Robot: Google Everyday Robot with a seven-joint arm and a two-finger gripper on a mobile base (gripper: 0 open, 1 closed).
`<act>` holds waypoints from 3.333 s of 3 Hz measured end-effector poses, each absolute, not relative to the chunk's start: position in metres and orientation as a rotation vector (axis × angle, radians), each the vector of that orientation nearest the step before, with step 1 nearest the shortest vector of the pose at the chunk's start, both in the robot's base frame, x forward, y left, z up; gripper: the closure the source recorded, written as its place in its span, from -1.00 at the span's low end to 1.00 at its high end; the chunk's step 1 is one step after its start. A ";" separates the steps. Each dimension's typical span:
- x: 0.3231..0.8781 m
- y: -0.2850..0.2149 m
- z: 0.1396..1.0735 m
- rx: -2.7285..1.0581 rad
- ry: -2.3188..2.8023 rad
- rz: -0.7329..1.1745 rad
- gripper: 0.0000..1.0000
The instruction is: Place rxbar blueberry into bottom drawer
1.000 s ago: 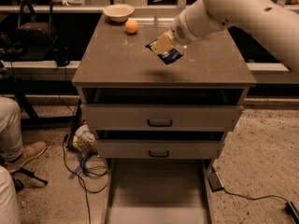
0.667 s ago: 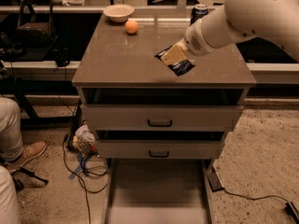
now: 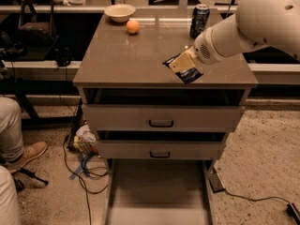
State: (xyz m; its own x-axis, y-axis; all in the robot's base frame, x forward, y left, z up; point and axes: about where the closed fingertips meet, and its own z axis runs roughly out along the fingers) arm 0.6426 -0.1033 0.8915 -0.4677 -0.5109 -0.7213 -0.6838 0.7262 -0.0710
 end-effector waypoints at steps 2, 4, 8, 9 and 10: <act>0.572 -0.172 0.804 -0.628 2.401 0.336 1.00; 0.528 -0.182 0.691 -0.505 2.619 0.443 1.00; 0.500 -0.122 0.563 -0.696 2.567 0.915 1.00; 0.481 -0.087 0.491 -0.704 2.551 1.086 1.00; 0.471 -0.078 0.464 -0.683 2.562 1.147 1.00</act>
Offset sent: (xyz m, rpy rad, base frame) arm -0.1265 -0.1077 -0.1866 0.0738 0.3967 -0.3488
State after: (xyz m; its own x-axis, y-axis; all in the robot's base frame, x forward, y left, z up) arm 0.4712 -0.0778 0.4637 -0.8581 -0.3134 -0.4067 -0.5121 0.5797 0.6338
